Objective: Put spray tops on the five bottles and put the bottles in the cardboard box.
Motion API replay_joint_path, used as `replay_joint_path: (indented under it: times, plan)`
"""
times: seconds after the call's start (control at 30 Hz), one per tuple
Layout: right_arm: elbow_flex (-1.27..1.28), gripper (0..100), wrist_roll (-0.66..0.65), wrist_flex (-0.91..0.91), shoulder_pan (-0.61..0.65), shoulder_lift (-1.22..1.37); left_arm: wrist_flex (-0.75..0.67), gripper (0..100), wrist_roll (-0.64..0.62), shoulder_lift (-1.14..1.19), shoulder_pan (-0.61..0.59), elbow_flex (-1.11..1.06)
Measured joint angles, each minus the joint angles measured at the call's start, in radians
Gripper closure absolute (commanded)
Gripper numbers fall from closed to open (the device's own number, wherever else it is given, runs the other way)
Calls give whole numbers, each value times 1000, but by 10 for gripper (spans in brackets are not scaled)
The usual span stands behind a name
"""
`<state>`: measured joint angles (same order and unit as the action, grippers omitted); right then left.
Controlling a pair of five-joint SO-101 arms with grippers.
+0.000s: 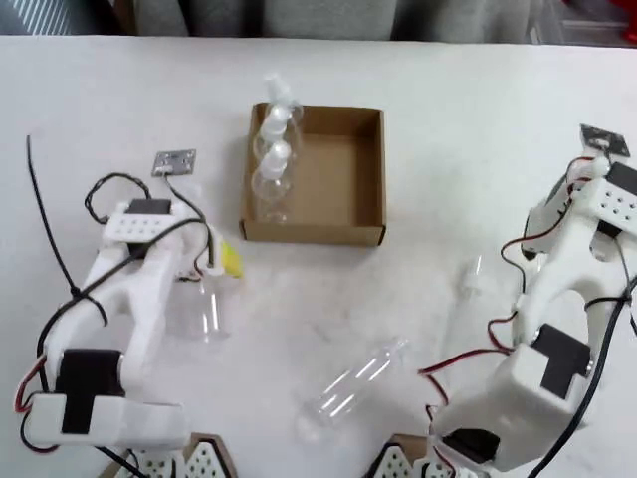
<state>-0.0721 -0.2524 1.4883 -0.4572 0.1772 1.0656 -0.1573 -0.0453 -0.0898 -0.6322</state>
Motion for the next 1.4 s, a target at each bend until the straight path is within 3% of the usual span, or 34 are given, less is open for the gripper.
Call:
replay_joint_path:
  times: [0.27,0.43,0.63,0.93,1.17,1.4]
  plan:
    - [-17,865,38,160,192,-115,55,676,48,-273,-25,-63]
    - [-17,865,135,192,382,-163,55,679,112,-419,-203,-118]
    - [9,865,261,186,677,-201,8,679,101,-382,-440,-120]
    - [126,864,470,11,1108,-207,-28,678,3,-164,-569,-25]
    - [222,838,595,-190,1293,-207,-52,677,-35,-152,-631,-8]
    - [285,776,709,-404,1393,-207,-63,677,-35,-152,-654,-8]
